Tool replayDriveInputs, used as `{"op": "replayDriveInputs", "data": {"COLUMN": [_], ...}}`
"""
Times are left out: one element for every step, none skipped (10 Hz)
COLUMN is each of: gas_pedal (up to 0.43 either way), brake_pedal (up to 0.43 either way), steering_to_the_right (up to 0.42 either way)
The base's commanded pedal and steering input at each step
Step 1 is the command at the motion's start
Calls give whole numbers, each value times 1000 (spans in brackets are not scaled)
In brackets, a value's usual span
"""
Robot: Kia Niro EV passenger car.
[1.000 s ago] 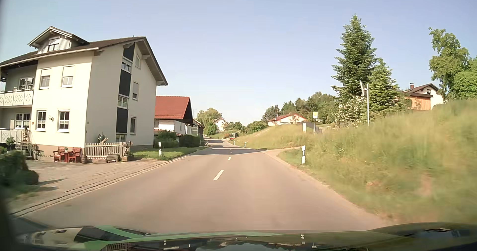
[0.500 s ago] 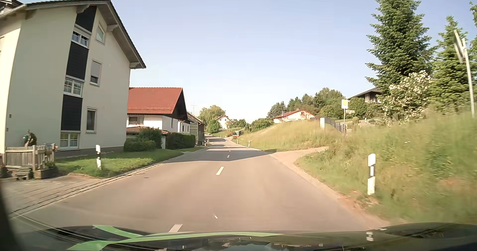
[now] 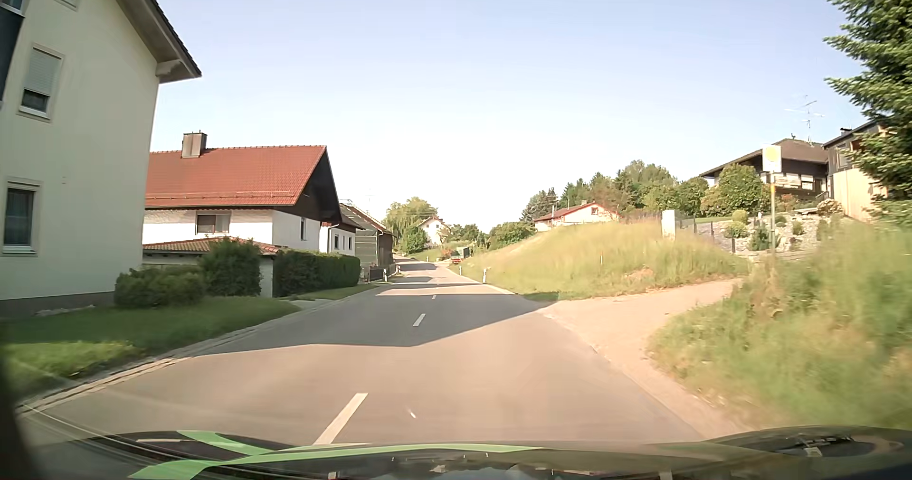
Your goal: Follow the waypoints while adhering to traffic rules and regulations
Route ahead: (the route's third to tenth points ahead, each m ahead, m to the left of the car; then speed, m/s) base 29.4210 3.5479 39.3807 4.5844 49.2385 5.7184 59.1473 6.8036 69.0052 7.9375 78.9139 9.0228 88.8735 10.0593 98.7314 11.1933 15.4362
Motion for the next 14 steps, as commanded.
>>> {"op": "replayDriveInputs", "data": {"gas_pedal": [39,47,67,79,87,87,87,98,98,98,98,98,98,98], "brake_pedal": [0,0,0,0,0,0,0,0,0,0,0,0,0,0], "steering_to_the_right": [-12,-12,-14,-15,-15,-15,-15,-15,-15,-14,-8,-5,-6,-6]}}
